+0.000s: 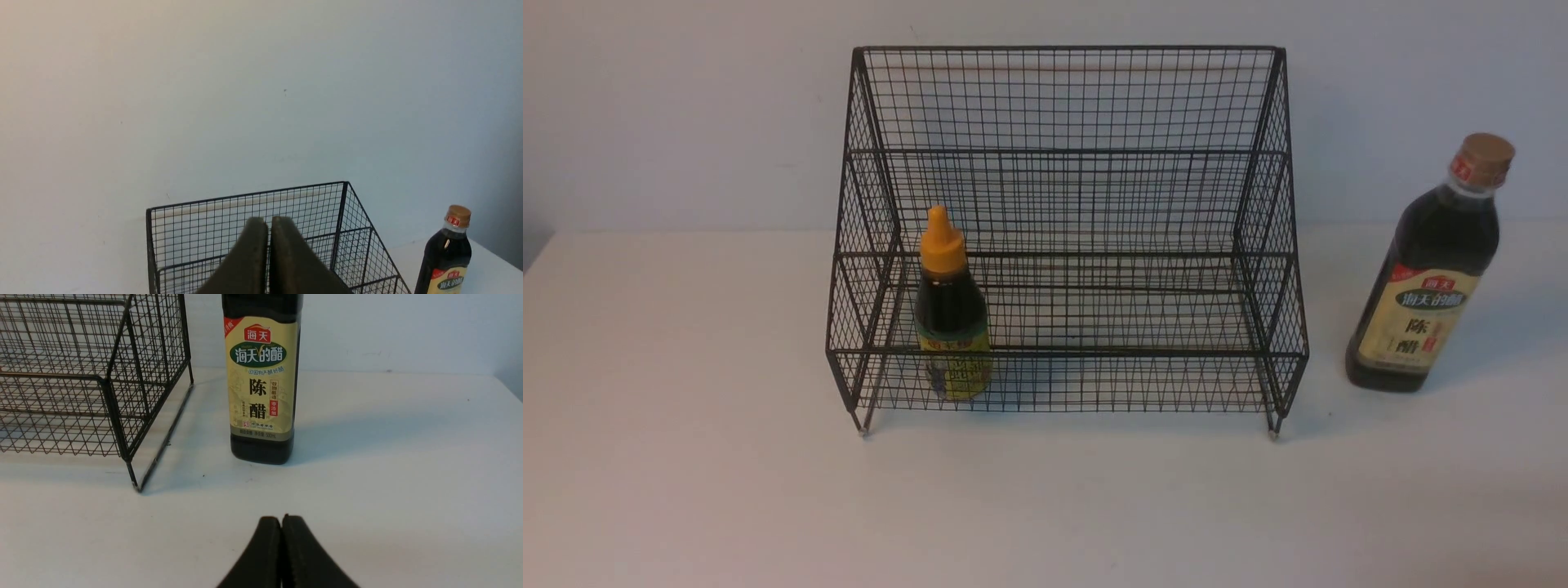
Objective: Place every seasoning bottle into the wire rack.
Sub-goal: Use the right arm to grab the condiment bottle closest to it
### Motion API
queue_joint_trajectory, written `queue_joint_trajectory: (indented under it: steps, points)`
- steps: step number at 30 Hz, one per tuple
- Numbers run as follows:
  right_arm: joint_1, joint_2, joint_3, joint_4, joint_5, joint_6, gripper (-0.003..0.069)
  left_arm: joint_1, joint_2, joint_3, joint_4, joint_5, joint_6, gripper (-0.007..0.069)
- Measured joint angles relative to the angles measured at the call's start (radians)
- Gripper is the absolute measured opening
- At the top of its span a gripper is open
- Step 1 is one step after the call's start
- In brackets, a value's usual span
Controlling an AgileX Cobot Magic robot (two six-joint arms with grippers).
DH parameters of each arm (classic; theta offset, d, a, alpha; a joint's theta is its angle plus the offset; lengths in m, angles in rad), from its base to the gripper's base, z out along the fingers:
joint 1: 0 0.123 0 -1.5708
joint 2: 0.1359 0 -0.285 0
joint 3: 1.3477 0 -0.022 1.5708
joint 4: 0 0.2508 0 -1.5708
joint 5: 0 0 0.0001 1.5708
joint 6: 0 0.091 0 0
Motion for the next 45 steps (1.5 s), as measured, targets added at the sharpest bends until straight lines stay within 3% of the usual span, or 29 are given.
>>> queue_joint_trajectory:
  steps: [9, 19, 25, 31, 45]
  points:
    - [0.000, 0.000, 0.000, 0.000, 0.000, 0.000, -0.0015, 0.011, -0.054, 0.102, 0.018, 0.060, 0.078, -0.0005]
    - [0.000, 0.000, 0.000, 0.000, 0.000, 0.000, -0.0015, 0.291, -0.401, 0.715, -0.068, -0.162, 0.141, -0.0005]
    - [0.000, 0.000, 0.000, 0.000, 0.000, 0.000, -0.0015, 0.343, -0.497, 0.904, -0.068, -0.153, 0.142, -0.0005]
    - [0.000, 0.000, 0.000, 0.000, 0.000, 0.000, -0.0015, 0.344, -0.501, 0.951, -0.068, -0.077, 0.142, -0.0005]
    - [0.000, 0.000, 0.000, 0.000, 0.000, 0.000, -0.0015, 0.344, -0.501, 0.951, -0.069, -0.075, 0.142, -0.0005]
